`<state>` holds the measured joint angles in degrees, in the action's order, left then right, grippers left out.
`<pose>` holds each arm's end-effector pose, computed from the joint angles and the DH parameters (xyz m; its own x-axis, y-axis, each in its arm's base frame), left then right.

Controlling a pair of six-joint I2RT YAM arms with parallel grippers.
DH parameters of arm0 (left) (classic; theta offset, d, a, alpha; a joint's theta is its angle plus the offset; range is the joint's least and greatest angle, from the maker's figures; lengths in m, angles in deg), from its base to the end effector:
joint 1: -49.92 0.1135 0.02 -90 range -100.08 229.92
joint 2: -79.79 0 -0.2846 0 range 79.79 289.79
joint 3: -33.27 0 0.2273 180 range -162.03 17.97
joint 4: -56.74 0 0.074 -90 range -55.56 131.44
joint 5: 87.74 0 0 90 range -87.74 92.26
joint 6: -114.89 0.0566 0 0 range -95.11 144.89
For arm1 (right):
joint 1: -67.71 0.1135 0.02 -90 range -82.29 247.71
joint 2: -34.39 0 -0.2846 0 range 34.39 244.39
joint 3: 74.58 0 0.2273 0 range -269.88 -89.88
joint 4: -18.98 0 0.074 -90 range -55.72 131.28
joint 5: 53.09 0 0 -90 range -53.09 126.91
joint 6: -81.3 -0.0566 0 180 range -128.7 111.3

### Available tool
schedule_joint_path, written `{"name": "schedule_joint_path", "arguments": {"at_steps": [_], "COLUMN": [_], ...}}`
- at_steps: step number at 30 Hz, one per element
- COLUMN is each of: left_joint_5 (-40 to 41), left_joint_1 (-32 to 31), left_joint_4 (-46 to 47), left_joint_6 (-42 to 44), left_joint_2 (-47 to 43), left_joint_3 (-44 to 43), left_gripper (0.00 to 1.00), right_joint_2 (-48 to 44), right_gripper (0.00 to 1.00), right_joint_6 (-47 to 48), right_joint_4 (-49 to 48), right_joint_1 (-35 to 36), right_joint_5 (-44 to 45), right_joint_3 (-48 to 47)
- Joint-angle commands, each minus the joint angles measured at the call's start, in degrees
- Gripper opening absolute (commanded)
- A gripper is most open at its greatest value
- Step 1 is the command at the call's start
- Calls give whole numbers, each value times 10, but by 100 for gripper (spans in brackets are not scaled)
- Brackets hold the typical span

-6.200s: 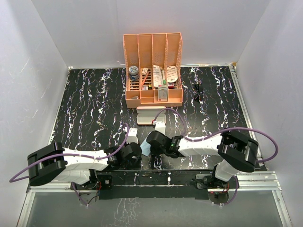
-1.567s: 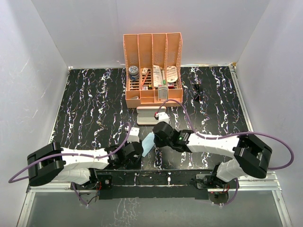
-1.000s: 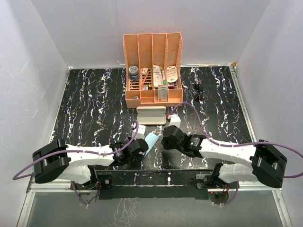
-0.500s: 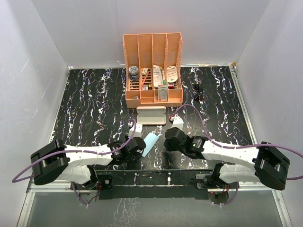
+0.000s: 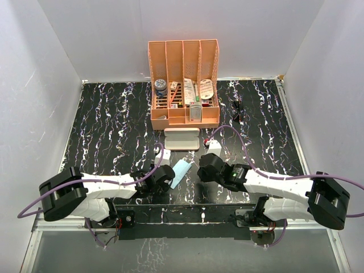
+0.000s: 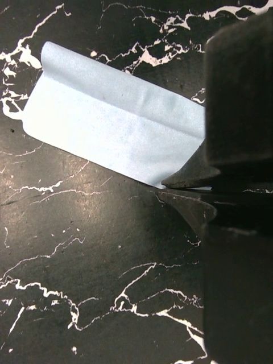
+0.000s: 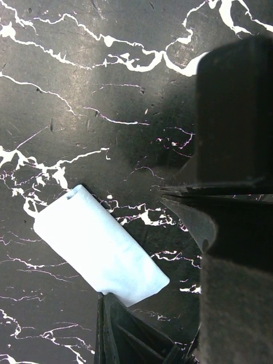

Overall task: Organize the sunglasses
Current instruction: Adjust the glasses cleaning cloth at the center of the board.

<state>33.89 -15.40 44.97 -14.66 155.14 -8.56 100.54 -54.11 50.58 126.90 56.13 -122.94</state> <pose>0.1203 -0.1907 0.1765 -0.6234 0.0581 -0.7798 0.2888 0.9438 -0.1606 0.1206 0.1659 0.2076 -0.7724 0.0178 -0.6349 -0.2154 0.9331 0.2881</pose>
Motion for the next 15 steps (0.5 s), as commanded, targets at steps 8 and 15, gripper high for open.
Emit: {"name": "schedule_joint_path", "arguments": {"at_steps": [8,15], "left_joint_5": [-81,-87], "left_joint_1": [-5,-23], "left_joint_4": [-33,-64], "left_joint_6": [-41,-70], "left_joint_2": [17,23], "left_joint_3": [4,-2], "left_gripper": [0,0], "right_joint_2": [-37,-48], "right_gripper": [1,1], "right_joint_6": [-2,2], "right_joint_4": [-3,-5], "right_joint_1": [0,0], "right_joint_5": [19,17], "right_joint_3": [8,10]}}
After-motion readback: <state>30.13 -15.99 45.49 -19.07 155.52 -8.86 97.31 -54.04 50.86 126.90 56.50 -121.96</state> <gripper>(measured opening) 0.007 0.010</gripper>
